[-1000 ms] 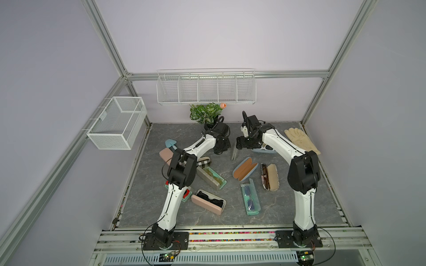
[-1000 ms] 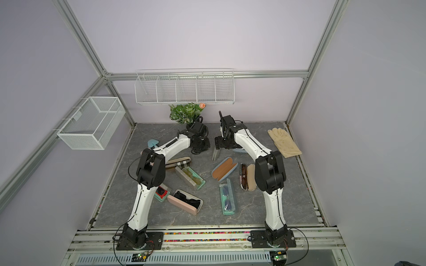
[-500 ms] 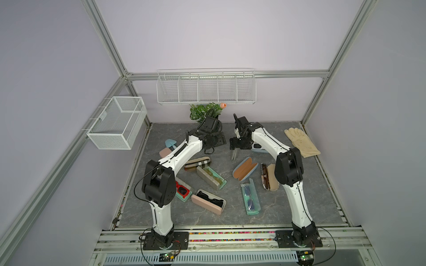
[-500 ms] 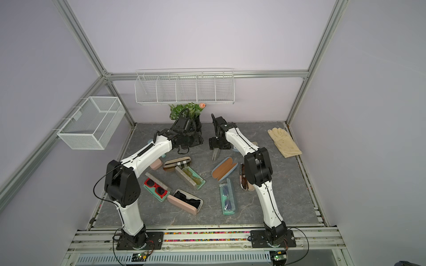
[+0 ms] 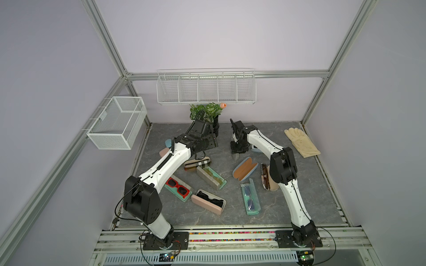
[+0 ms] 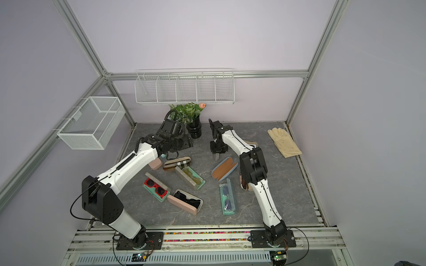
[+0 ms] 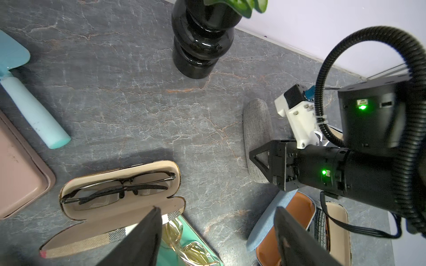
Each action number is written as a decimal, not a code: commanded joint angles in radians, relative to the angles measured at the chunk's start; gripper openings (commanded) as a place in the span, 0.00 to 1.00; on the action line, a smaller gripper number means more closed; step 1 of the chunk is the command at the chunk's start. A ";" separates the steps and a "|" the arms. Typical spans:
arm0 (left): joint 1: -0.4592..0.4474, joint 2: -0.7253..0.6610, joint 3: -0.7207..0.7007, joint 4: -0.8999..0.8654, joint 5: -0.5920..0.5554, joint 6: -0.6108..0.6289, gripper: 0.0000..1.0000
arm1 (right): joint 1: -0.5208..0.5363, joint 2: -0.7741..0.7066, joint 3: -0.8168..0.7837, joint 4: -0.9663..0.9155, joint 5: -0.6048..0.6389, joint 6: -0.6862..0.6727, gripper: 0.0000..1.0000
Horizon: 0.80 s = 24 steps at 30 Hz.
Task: Close the glasses case
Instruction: Pick up the glasses case at the center of the board, then place the glasses case at the center of the board.
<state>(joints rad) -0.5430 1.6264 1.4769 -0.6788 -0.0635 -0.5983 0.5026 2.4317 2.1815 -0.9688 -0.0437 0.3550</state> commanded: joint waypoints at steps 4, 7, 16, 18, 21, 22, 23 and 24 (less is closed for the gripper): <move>0.002 -0.061 -0.054 -0.013 -0.007 -0.038 0.77 | 0.013 -0.274 -0.141 0.055 0.039 -0.015 0.28; -0.017 -0.101 -0.070 -0.025 -0.018 -0.052 0.77 | 0.014 -0.422 -0.240 0.067 0.094 -0.022 0.29; -0.165 -0.226 -0.155 -0.059 -0.094 -0.120 0.77 | -0.083 -0.928 -0.769 0.124 0.257 0.023 0.31; -0.193 -0.248 -0.182 -0.051 -0.112 -0.137 0.78 | -0.148 -1.026 -0.899 0.153 0.243 0.030 0.32; -0.209 -0.263 -0.212 -0.045 -0.114 -0.155 0.78 | -0.253 -1.123 -1.031 0.161 0.241 0.018 0.32; -0.210 -0.263 -0.218 -0.040 -0.114 -0.157 0.78 | -0.289 -1.142 -1.063 0.163 0.241 0.012 0.32; -0.211 -0.260 -0.220 -0.035 -0.115 -0.156 0.78 | -0.341 -1.155 -1.090 0.168 0.236 0.008 0.32; -0.211 -0.250 -0.215 -0.034 -0.115 -0.153 0.78 | -0.377 -1.161 -1.108 0.176 0.228 0.004 0.33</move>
<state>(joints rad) -0.7513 1.3731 1.2697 -0.7158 -0.1459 -0.7231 0.1986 1.3125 1.1179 -0.8417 0.1829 0.3626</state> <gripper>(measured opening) 0.779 0.376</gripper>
